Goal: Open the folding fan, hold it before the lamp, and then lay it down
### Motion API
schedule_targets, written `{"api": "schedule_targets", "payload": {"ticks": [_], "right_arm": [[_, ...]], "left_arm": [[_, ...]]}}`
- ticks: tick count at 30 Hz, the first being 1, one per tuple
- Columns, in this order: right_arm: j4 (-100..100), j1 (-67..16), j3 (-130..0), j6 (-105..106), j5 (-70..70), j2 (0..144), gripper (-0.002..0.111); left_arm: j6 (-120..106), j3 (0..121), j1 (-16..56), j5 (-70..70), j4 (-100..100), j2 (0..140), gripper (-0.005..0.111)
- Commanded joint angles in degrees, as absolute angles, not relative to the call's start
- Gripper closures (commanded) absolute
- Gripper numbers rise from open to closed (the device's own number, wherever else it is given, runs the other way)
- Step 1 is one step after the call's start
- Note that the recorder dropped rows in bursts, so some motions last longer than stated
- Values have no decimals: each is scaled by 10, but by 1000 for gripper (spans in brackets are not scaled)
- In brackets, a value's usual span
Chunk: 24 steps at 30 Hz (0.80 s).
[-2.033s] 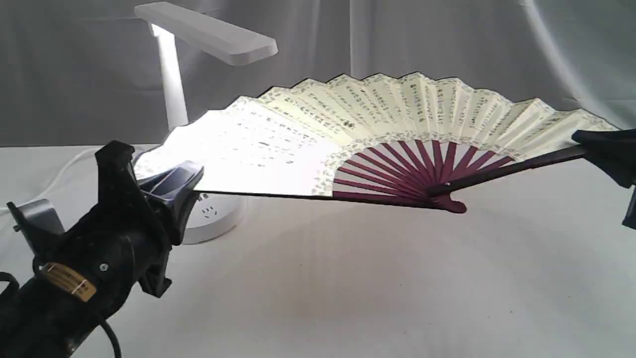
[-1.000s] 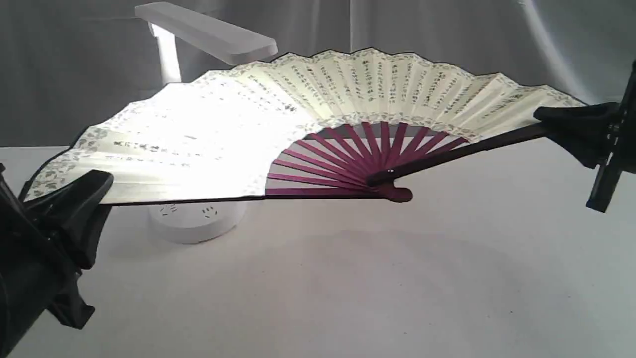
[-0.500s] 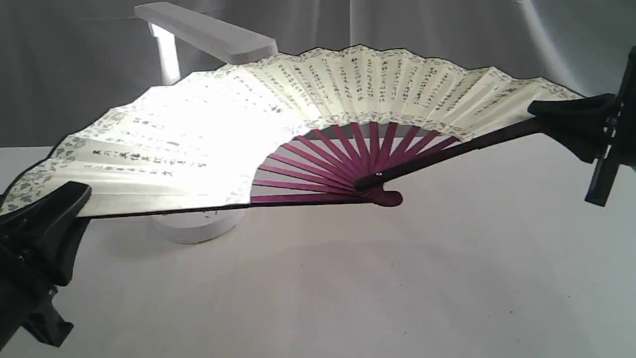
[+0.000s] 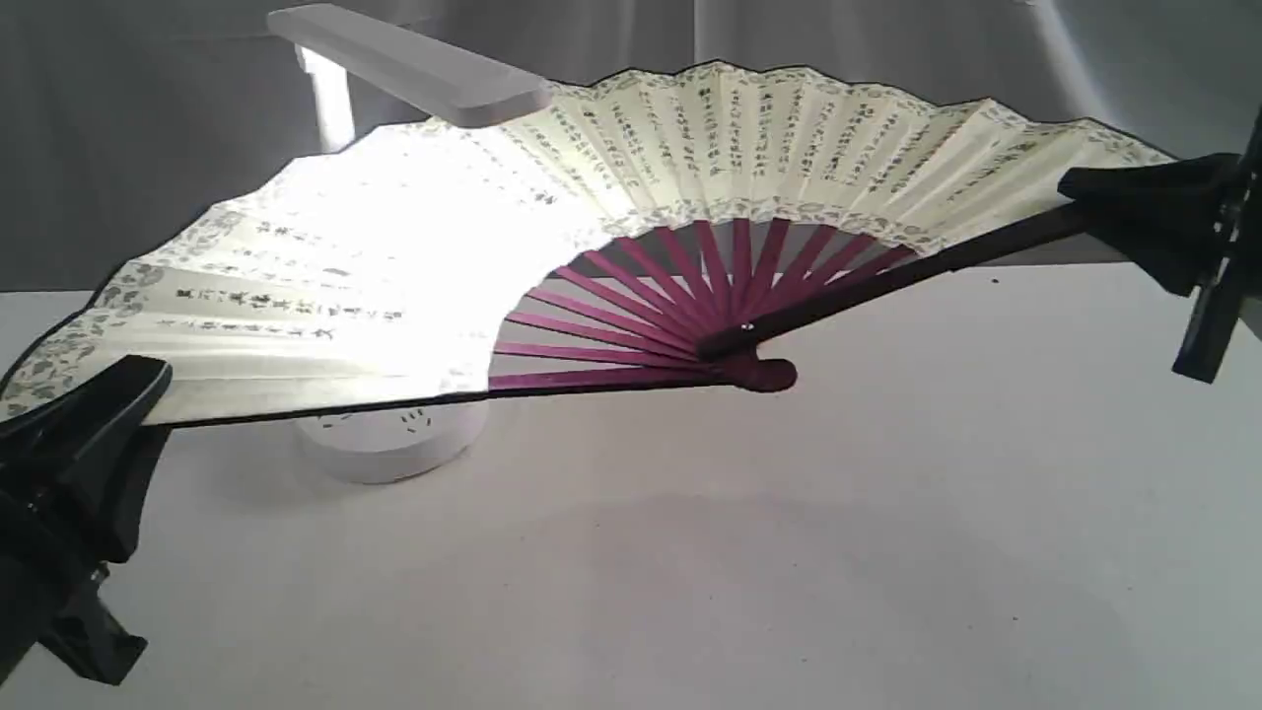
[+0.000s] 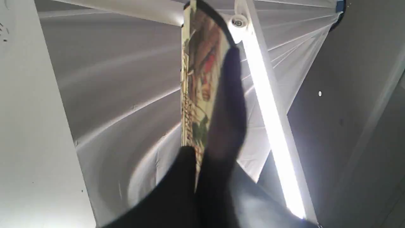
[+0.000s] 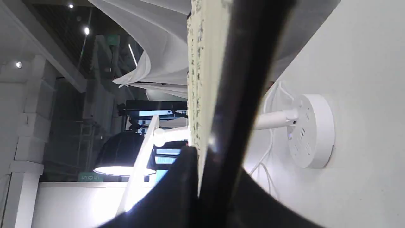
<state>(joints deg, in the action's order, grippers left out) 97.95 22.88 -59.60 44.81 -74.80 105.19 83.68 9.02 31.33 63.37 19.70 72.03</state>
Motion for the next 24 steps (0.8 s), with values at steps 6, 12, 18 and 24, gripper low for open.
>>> {"api": "schedule_targets", "payload": {"ticks": [6, 12, 18, 24], "right_arm": [[999, 246, -598, 460, -700, 1038, 108], [999, 246, -598, 446, -700, 1034, 108], [999, 246, -598, 446, -700, 1032, 108], [999, 246, -598, 446, -700, 1030, 108]], "left_arm": [[901, 87, 303, 700, 307, 707, 107], [917, 87, 303, 700, 309, 707, 107], [918, 87, 303, 700, 309, 707, 107], [916, 87, 303, 700, 309, 707, 107]]}}
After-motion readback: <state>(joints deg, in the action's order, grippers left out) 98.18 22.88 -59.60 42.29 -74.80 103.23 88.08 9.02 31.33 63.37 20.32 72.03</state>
